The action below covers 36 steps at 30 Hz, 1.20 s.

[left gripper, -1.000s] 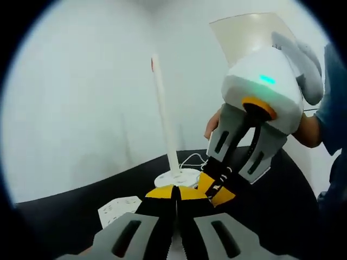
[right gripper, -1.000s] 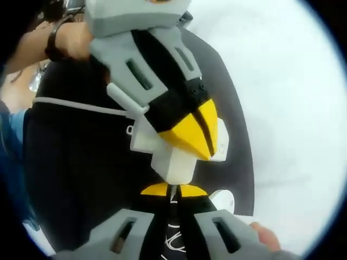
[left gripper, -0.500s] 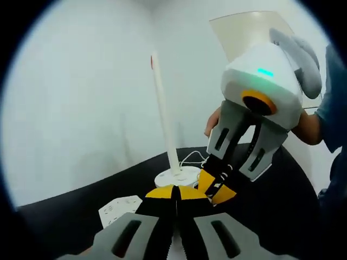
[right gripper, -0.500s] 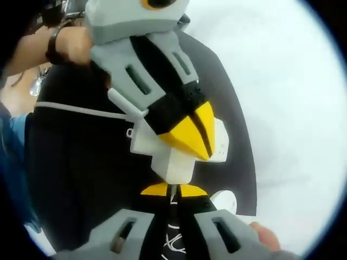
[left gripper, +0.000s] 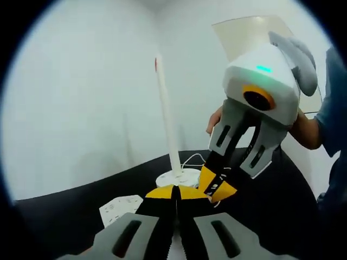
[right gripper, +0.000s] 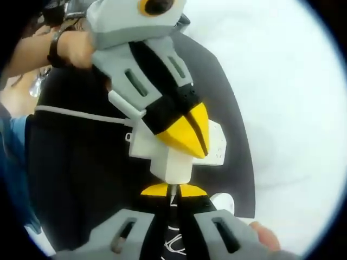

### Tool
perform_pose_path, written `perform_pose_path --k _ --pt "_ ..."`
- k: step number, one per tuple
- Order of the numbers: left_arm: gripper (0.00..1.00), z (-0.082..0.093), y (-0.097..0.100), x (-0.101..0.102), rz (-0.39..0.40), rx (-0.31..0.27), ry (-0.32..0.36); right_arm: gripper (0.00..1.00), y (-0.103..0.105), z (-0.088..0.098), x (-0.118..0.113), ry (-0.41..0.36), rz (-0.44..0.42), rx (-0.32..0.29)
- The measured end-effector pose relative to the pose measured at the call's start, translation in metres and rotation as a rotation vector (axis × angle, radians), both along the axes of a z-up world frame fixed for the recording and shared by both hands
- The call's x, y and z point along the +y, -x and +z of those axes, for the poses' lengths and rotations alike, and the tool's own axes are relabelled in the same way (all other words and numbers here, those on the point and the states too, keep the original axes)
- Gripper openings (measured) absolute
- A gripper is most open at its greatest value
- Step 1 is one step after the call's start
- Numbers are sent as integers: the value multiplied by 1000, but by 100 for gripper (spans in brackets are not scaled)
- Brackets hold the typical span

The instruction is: Insert the desk lamp plug into the socket, turn on the power strip switch, turn on the lamp switch, then turn off the lamp switch, turn off the power strip switch, and remove the plug from the socket.

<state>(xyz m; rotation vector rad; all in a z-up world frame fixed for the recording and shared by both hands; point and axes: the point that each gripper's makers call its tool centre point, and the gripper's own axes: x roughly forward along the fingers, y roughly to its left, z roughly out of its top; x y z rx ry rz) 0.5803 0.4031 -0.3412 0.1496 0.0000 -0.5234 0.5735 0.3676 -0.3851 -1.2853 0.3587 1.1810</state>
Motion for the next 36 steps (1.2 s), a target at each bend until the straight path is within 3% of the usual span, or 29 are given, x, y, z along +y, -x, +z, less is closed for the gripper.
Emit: perform_pose_path --k 5,17,25,30,31,36 --pt "0 -2 0 -9 -13 -3 -46 7 0 -10 -3 29 -9 10" --pt "0 1 3 2 -9 -7 21 7 1 3 4 10 1 -15" --pt "0 -3 1 -10 -8 -9 -50 7 -1 -7 -3 -3 -14 10" --pt "0 -3 3 -9 -16 -17 -49 7 0 -6 0 16 -14 -1" --pt "0 -2 3 -9 -30 -13 -4 7 0 -6 0 19 -12 -6" --pt "0 -2 3 -8 -28 -13 -26 7 -1 -5 1 17 -16 3"
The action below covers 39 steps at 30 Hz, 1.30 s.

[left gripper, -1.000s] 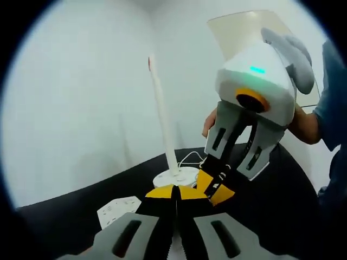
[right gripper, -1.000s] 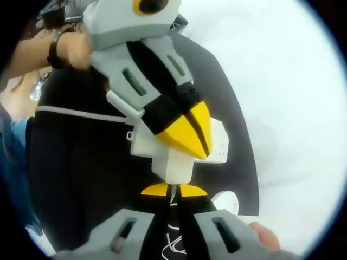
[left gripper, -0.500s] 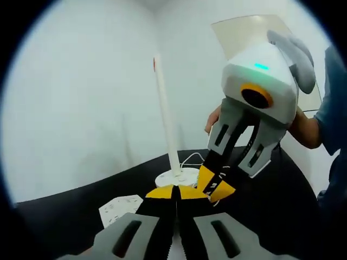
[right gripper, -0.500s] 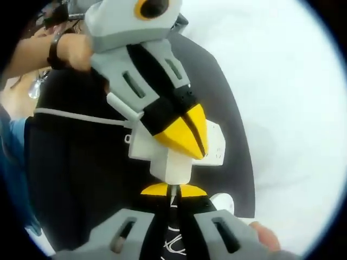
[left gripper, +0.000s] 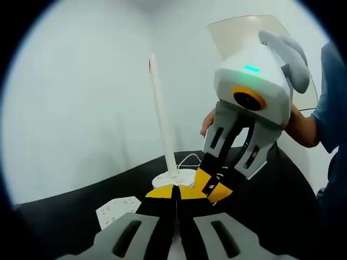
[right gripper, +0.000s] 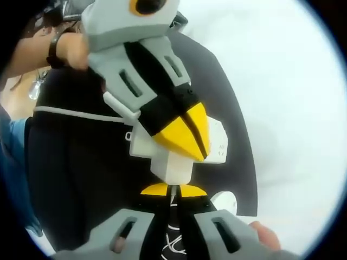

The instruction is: Insert the desk lamp plug into the socket, turn on the power strip switch, turn on the lamp switch, then turn off the lamp switch, turn off the power strip switch, and remove the plug from the socket.

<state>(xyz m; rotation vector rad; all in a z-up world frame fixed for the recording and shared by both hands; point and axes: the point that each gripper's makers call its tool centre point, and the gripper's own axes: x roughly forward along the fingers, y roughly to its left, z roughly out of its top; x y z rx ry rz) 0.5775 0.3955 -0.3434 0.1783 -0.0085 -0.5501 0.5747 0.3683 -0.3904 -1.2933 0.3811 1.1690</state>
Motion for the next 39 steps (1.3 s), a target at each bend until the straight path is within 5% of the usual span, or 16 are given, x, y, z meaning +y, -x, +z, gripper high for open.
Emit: perform_pose_path --k 10,13,17,21,25,31,39 --pt "0 -2 -5 3 2 15 -8 8 0 1 -7 -54 21 37" --pt "0 1 -12 9 46 -41 1 8 2 5 -14 -72 30 44" --pt "1 8 -9 21 111 -15 84 25 2 24 -16 -221 2 75" --pt "14 34 -5 32 145 -29 140 28 6 43 -15 -368 1 146" --pt "21 51 2 33 160 16 129 28 0 56 -21 -424 -8 141" --pt "37 67 18 38 180 -25 91 28 -4 69 -28 -504 -29 169" --pt "52 51 36 47 196 26 40 34 -5 86 -34 -633 -66 223"
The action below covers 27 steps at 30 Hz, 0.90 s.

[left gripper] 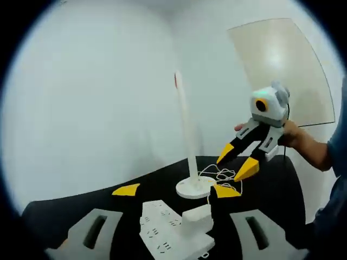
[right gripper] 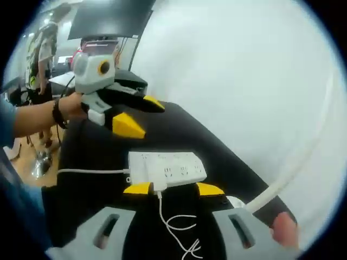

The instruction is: Insert the desk lamp plug into the socket, turn on the power strip switch, turn on the lamp switch, then turn off the lamp switch, turn off the power strip switch, and remove the plug from the socket.

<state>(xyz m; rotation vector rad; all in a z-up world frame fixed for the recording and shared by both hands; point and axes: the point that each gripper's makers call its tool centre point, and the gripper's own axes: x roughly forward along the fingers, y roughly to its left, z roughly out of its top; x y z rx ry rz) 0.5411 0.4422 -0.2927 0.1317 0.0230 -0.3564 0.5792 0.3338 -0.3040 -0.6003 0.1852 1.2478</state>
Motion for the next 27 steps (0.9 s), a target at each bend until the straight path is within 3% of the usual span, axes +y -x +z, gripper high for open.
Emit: perform_pose_path --k 12,16,23,27 --pt "70 -3 23 6 -7 16 16 58 3 15 -14 -90 -39 6" --pt "72 -8 33 8 -41 38 27 61 1 12 -24 -97 -69 5" --pt "86 -19 48 15 -75 55 14 71 -8 17 -37 -104 -109 -15" --pt "88 -27 54 21 -72 63 16 72 -2 18 -39 -109 -100 -25"
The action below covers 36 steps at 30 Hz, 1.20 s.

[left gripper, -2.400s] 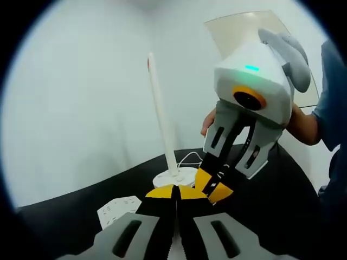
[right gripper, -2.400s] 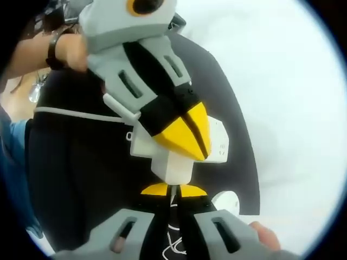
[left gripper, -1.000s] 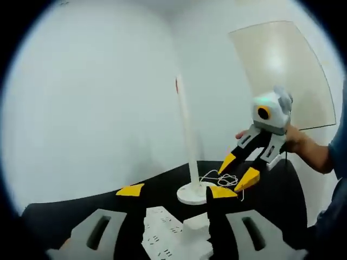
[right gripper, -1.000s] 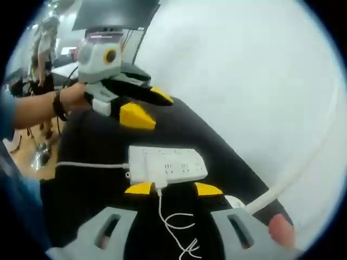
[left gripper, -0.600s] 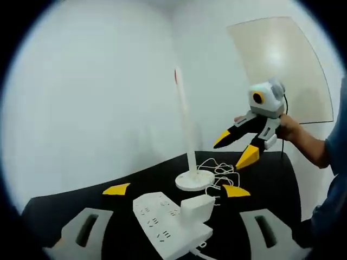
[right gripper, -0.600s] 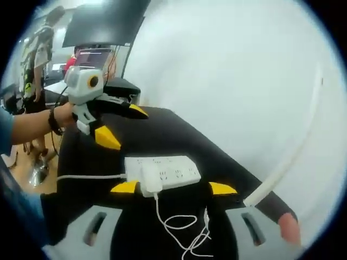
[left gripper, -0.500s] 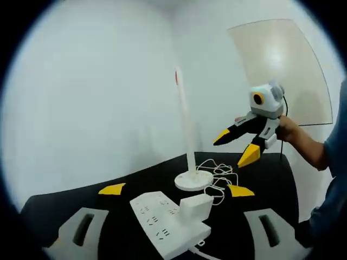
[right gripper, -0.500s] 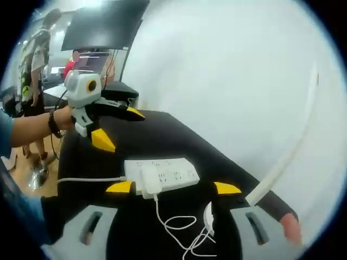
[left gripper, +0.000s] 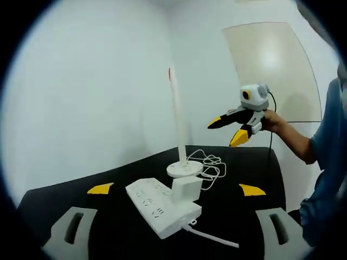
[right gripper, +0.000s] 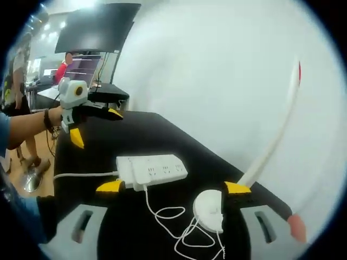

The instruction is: Insert the desk lamp plug into the socket, turn on the power strip switch, turn on the lamp switch, then turn off the lamp switch, turn off the power strip switch, and remove the plug from the socket.

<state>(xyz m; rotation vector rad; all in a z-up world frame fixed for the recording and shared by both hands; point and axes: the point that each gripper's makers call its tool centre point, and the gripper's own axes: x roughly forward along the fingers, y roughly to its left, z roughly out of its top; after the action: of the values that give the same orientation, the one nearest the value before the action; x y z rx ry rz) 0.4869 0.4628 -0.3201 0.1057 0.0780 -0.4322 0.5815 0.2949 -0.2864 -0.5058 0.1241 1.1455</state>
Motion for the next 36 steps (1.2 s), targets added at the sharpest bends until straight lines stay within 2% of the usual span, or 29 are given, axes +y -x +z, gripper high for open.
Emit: perform_pose_path --k 5,6,11,18,30,36 --pt "89 -10 3 12 0 3 25 72 7 -3 -4 -6 -8 -7" --pt "89 -17 7 16 7 15 37 72 7 -3 -4 -5 -8 -7" --pt "89 -30 12 25 22 35 49 72 6 -9 -6 -11 -17 4" --pt "89 -46 16 25 11 58 75 72 5 -14 -7 -32 -34 19" --pt "89 -49 16 30 -3 54 96 72 3 -23 -13 -52 -48 50" --pt "89 -56 14 36 -10 62 96 72 4 -26 -13 -88 -55 61"
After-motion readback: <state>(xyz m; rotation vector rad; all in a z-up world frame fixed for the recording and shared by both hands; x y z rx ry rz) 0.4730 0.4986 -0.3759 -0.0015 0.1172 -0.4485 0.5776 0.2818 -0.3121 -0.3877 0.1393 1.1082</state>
